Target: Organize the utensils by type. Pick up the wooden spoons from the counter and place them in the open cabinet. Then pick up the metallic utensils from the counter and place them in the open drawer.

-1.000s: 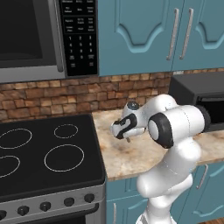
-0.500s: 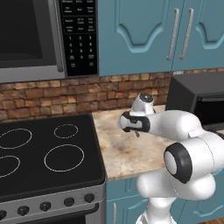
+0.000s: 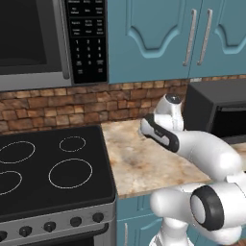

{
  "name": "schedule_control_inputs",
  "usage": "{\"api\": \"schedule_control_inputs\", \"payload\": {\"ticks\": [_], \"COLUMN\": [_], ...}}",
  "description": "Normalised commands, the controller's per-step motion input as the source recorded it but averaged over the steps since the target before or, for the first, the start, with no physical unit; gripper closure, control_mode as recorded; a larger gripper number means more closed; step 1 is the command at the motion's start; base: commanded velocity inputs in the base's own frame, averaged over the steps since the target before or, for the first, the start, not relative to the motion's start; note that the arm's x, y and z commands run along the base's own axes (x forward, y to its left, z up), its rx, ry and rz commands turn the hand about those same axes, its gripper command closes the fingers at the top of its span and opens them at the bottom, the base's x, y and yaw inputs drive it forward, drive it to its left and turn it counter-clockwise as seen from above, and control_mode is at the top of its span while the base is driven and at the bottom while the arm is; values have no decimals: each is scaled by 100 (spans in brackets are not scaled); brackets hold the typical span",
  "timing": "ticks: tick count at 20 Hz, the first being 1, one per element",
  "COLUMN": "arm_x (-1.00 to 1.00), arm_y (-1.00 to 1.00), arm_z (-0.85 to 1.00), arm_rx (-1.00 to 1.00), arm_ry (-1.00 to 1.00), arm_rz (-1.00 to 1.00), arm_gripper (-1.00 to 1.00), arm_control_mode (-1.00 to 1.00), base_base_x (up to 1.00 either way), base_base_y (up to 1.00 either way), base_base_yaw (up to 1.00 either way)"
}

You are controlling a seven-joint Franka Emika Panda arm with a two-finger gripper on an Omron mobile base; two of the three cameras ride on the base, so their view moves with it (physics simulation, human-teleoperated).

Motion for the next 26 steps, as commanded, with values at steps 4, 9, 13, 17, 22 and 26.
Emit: {"api": "schedule_control_inputs", "payload": {"ticks": [4, 9, 13, 17, 22, 26], "arm_x": [-38, -37, -38, -42, -44, -45], "arm_y": [-15, -10, -5, -2, -5, -4], "arm_z": [57, 44, 37, 46, 23, 10], "arm_rx": [-9, -12, -13, -14, -16, -16], "arm_ry": [0, 0, 0, 1, 0, 0], "arm_rz": [13, 17, 19, 17, 18, 20], "arm_gripper": [100, 100, 100, 100, 100, 100], "arm_control_mode": [-100, -100, -100, -100, -100, -100], "base_base_x": [0, 0, 0, 0, 0, 0], "base_base_y": [0, 0, 0, 0, 0, 0], "base_base_yaw": [0, 0, 0, 0, 0, 0]}}
